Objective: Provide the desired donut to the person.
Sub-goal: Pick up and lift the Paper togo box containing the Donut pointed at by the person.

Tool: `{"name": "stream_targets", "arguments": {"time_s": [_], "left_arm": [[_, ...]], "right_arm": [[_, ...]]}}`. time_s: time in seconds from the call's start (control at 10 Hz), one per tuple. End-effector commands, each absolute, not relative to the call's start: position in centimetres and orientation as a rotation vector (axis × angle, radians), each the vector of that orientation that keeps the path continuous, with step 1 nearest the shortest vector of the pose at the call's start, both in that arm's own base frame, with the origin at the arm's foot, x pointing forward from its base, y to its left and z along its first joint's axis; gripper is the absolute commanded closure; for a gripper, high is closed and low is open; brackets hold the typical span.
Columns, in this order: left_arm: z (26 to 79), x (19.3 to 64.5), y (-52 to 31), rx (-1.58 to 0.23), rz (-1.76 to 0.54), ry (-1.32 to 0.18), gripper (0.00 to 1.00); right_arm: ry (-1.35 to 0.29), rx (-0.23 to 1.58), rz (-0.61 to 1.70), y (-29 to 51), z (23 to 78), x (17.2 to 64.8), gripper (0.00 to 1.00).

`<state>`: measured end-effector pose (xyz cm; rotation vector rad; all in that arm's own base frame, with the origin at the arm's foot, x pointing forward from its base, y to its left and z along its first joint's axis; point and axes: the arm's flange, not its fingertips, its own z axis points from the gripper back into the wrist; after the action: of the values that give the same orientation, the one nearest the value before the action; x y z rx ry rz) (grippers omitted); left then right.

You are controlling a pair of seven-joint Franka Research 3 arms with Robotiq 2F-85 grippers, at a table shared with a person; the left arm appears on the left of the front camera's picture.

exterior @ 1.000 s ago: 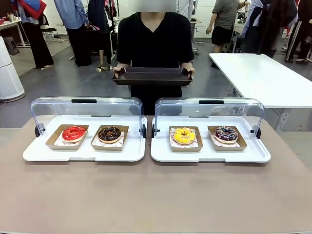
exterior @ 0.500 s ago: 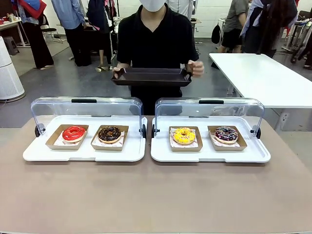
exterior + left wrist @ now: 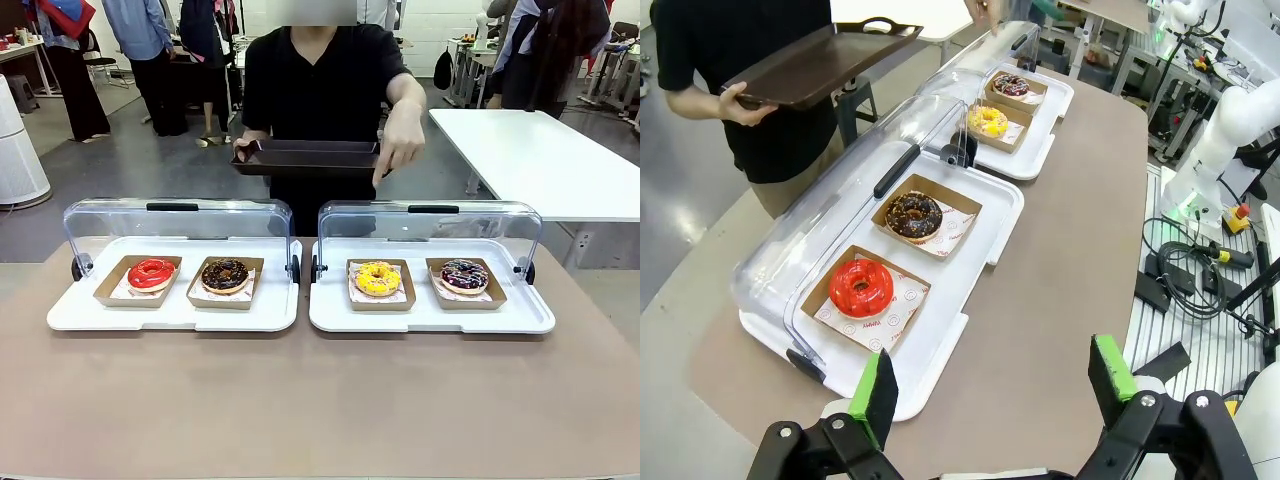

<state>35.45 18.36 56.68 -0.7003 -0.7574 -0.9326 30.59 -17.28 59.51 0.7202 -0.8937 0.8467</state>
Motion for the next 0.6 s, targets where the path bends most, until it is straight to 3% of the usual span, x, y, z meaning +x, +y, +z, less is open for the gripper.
{"name": "stream_targets", "arguments": {"time_s": [0.0, 0.5], "left_arm": [[56.73, 35.42, 18.43, -0.708, -0.930, -0.769, 0.00], [56.73, 35.42, 18.43, -0.708, -0.930, -0.769, 0.00]], "right_arm": [[-0.900, 0.735, 0.849, -17.48, 59.47, 30.63, 0.00], [-0.900, 0.735, 0.849, -17.48, 59.47, 30.63, 0.00]]}}
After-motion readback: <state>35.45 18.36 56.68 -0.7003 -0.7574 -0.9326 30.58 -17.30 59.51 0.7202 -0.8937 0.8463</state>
